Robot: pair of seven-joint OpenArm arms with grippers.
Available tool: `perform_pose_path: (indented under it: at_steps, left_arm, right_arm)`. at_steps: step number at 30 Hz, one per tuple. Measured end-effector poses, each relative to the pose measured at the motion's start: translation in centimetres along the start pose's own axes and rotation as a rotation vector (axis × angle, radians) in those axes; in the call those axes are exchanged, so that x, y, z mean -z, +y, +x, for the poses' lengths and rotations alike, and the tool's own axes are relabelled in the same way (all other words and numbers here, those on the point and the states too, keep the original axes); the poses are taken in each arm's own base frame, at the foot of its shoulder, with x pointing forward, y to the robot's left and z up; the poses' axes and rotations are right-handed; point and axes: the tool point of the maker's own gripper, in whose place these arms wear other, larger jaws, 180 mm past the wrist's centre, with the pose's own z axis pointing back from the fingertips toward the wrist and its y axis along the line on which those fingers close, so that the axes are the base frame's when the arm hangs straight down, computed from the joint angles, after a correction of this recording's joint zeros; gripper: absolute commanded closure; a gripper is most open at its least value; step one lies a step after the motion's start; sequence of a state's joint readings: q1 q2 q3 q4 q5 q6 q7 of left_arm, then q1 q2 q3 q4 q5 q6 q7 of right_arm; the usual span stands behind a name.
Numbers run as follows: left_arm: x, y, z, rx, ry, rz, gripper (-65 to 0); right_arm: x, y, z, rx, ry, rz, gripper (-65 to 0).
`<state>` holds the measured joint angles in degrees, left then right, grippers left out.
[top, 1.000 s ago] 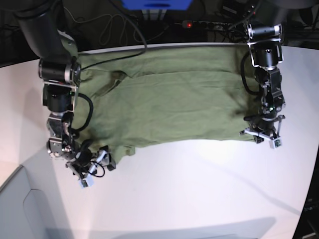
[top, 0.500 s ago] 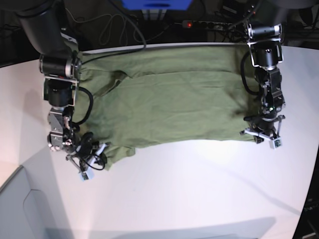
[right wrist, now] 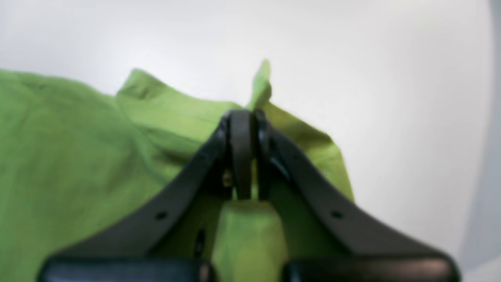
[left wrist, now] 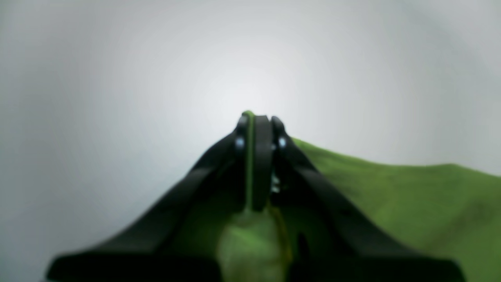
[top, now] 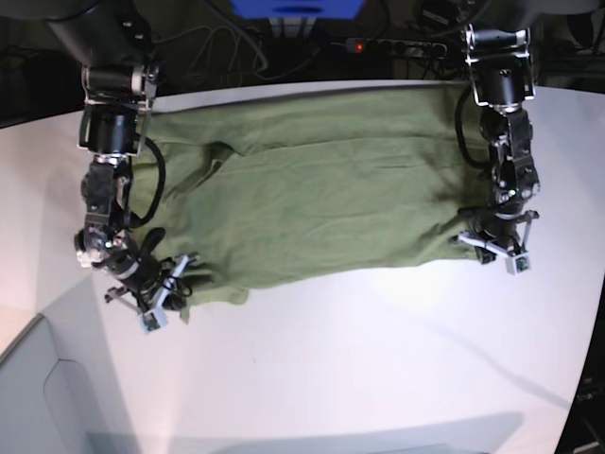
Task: Fold the T-shirt properly
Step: 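Fold the hem up over the shirt toward the collar with both grippers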
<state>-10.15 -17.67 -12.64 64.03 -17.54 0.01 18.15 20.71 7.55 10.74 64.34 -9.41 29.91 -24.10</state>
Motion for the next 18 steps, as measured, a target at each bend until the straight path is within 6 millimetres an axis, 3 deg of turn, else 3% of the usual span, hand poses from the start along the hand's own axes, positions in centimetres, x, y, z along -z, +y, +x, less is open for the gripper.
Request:
perform_pose_path:
  at_steps: [8, 11, 14, 18]
  left_arm:
    - [-2.3, -1.1, 1.0, 0.044, -0.059, -0.032, 0.0]
    - [-3.2, -1.5, 1.5, 0.062, -0.085, -0.043, 0.0]
    - [-4.3, -1.8, 1.3, 0.079, -0.098, -0.054, 0.0]
    - [-5.5, -2.0, 0.5, 0.099, -0.090, -0.063, 0.0]
  right_arm:
    - [-3.9, 1.7, -1.1, -0.079, -0.015, -0.036, 0.0]
    - [-5.3, 1.1, -1.1, -0.065, -0.040, -0.072, -0.1]
    - [-6.5, 0.4, -2.9, -0.054, -0.008, -0.102, -0.1]
    - [-6.7, 1.3, -4.9, -0.042, 0.031, -0.084, -0.1]
